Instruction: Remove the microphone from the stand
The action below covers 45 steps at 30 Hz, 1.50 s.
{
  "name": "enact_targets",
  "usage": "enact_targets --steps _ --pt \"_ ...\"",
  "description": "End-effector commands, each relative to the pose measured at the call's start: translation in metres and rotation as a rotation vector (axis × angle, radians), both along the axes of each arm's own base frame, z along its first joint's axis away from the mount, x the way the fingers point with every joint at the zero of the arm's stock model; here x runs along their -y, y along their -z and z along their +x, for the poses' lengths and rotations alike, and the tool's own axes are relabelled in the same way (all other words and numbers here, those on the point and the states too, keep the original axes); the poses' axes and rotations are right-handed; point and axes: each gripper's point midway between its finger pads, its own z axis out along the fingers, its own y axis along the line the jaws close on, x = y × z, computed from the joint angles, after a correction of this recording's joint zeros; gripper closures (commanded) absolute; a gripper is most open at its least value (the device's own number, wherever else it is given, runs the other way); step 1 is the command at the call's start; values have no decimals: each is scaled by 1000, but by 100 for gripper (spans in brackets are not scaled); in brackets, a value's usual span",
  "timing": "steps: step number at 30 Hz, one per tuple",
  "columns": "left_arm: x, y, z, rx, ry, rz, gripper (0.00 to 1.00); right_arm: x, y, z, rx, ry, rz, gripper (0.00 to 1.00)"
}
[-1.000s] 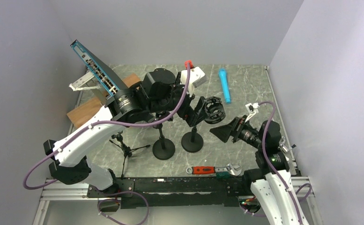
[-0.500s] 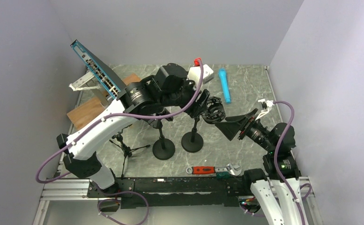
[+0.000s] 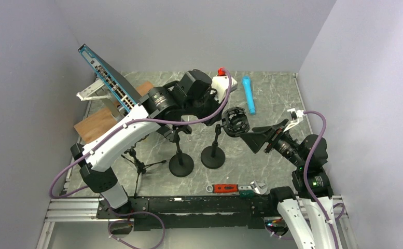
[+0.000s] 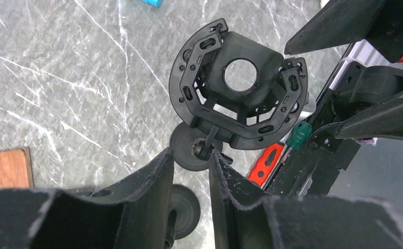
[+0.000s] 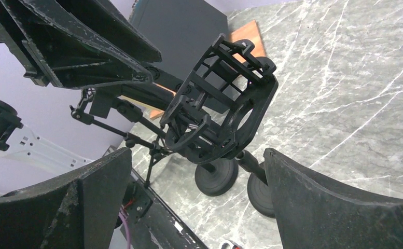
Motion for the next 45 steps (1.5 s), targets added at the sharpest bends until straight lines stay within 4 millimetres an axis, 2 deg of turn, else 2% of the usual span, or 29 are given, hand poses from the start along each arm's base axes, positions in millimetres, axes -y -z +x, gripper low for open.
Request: enact_targets --steps 1,12,21,33,39,45 --pt "5 5 -2 -5 26 -2 64 0 -19 -1 63 -3 -1 0" --pt "17 37 -6 -86 32 -2 71 1 -19 -2 64 1 -4 0" --pt "19 49 -7 -112 21 -5 72 -1 -14 -2 50 -8 0 0" --pt "-1 87 -13 -146 -15 76 85 0 -6 2 22 1 5 0" --pt "-7 112 -21 -177 -13 99 88 7 2 9 -25 59 -10 0" --pt "-8 132 -18 -192 -26 145 89 7 12 17 -93 74 -8 0"
